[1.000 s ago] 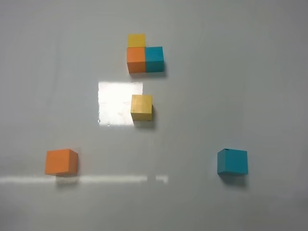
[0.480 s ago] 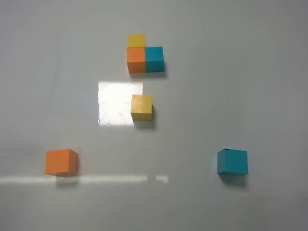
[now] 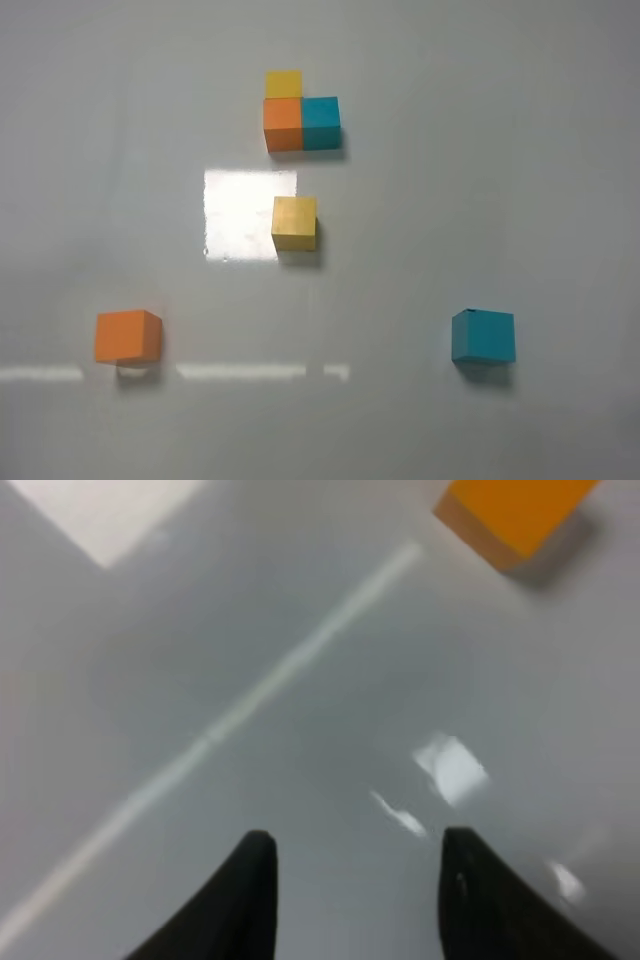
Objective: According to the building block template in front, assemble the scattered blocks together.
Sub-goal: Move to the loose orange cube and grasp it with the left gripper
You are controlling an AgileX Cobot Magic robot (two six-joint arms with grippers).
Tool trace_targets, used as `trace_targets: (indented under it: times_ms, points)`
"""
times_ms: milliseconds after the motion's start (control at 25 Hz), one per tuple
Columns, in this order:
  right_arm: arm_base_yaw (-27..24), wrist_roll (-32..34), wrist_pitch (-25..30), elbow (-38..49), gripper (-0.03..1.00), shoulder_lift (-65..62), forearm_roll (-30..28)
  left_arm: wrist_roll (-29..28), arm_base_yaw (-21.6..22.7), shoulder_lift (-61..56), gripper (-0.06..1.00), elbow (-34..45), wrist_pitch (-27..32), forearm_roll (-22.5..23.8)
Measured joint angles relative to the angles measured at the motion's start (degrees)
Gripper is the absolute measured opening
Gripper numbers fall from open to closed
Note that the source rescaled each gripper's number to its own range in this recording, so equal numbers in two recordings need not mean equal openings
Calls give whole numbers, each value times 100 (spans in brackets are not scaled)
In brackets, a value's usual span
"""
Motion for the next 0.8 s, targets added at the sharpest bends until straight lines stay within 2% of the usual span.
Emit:
trace_targets:
  times_ms: [40,120,200,280,480,680,800]
  points:
    - [0,0,0,0,50,0,0,76,-154,170,19,-16,0,19]
    - [0,0,0,0,50,0,0,156,-421,465,45,-91,-6,95]
    - [0,0,0,0,50,0,0,249,-676,772,65,-193,-6,182]
    - [0,0,0,0,50,0,0,406,-907,1047,77,-304,-17,238]
    - [0,0,0,0,50,0,0,515,-1671,1712,83,-484,-10,701]
    - [0,0,0,0,50,0,0,368,-2500,2131,86,-514,-16,1776]
    - [0,0,0,0,50,0,0,282,-2907,2387,86,-514,-91,2100]
